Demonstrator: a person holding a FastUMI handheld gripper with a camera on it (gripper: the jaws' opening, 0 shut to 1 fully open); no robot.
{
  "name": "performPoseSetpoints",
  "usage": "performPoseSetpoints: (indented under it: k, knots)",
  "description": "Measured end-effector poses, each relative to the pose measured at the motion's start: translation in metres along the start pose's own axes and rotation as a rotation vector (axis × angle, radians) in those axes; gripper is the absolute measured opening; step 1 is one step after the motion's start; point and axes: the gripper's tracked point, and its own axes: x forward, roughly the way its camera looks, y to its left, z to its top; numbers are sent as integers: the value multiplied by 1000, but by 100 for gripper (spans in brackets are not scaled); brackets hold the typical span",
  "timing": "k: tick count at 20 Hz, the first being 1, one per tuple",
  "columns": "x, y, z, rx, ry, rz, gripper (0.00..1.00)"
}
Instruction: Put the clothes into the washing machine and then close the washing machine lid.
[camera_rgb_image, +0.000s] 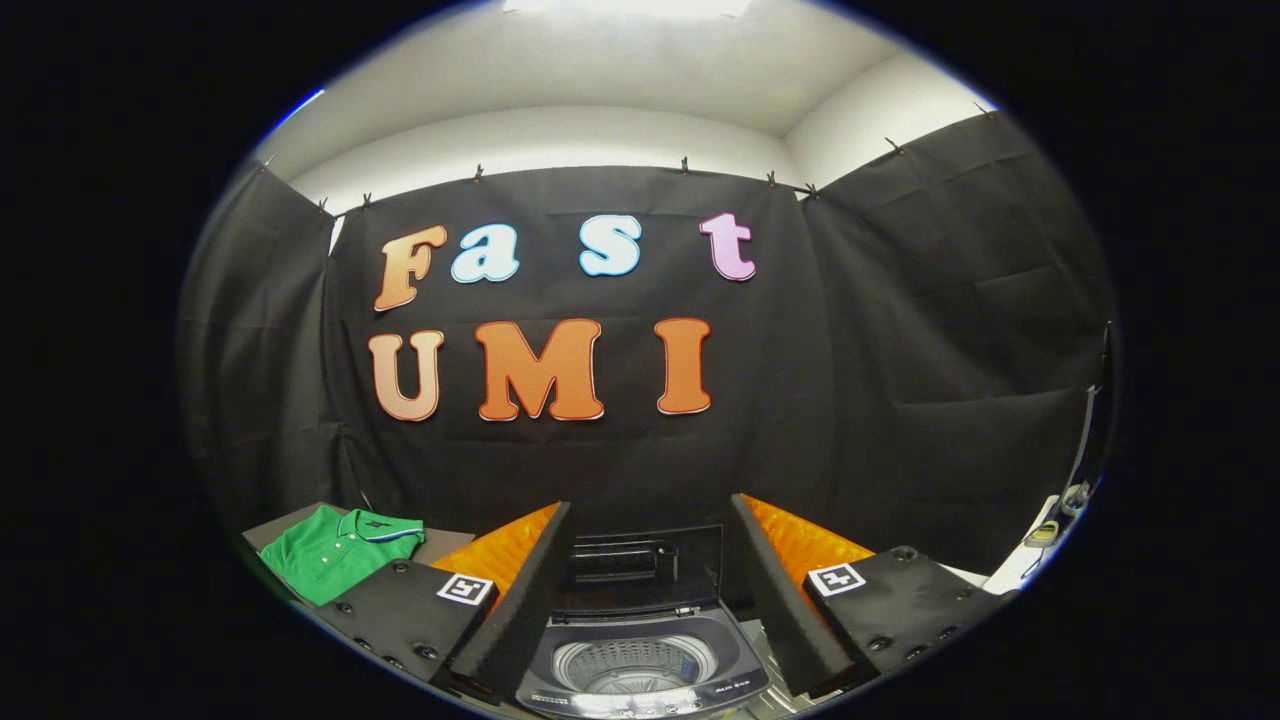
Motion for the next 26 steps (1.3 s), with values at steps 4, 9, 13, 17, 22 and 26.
performPoseSetpoints:
  k: [4,9,13,17,22,26]
  knots:
    - [4,9,4,16,0,0,98]
    - [20,62,7,38,17,71,98]
    - [36,116,8,51,33,138,98]
    - [56,182,-1,66,65,204,99]
    - [68,290,-36,81,177,353,99]
    - [60,362,-67,72,256,457,99]
